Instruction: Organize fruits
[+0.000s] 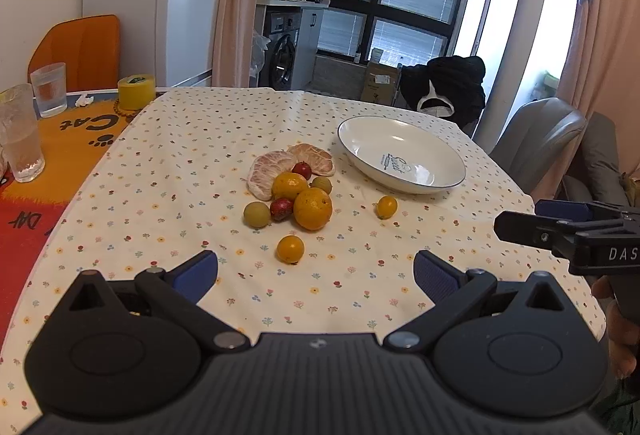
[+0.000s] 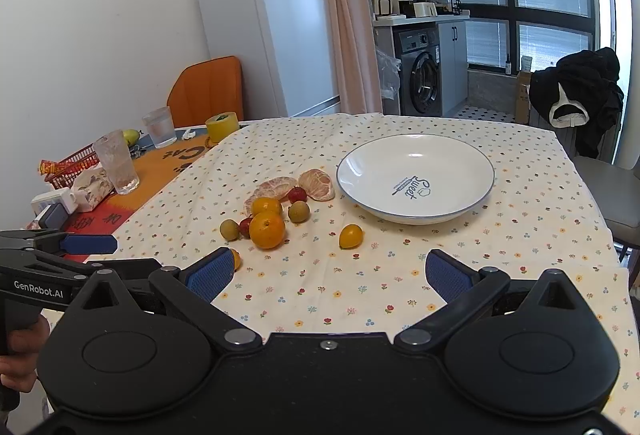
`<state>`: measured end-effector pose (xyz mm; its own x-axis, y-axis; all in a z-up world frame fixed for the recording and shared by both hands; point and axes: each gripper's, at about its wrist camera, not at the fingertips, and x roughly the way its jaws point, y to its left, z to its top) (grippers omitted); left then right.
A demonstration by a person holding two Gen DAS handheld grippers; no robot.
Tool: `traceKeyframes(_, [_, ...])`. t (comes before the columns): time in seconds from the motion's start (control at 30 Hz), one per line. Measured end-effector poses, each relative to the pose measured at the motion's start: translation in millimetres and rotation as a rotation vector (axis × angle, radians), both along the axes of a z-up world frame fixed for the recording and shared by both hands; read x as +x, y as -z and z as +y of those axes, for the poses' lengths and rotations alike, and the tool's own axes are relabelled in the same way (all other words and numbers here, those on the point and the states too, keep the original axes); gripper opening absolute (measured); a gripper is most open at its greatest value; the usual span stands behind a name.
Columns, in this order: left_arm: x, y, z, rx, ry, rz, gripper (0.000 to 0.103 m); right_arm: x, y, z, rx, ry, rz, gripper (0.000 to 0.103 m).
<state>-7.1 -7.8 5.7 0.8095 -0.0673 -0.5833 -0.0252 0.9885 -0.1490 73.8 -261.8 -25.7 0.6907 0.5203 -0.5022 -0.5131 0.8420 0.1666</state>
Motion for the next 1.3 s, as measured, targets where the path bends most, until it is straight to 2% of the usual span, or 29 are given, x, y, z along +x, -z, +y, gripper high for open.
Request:
traceKeyframes(0.7, [1.2,2.2,-1.8,0.001,0.015,0.010,0.103,1.5,1.7,3.3,-0.008,-0.003,-0.002,0.103])
traceKeyframes(1.17, [30.1,26.6,11.5,-0.002,-0.023,0.063,0.103,26.2,27.4,15.2,-0.038,-0.019,0.051,0.103])
traceKeyframes(1.3, [36.7,31.0,13.1,0.011,-0.033,0.048,0.102,34.9,32.1,17.9,-0.042,-0.030,0.055,0.103])
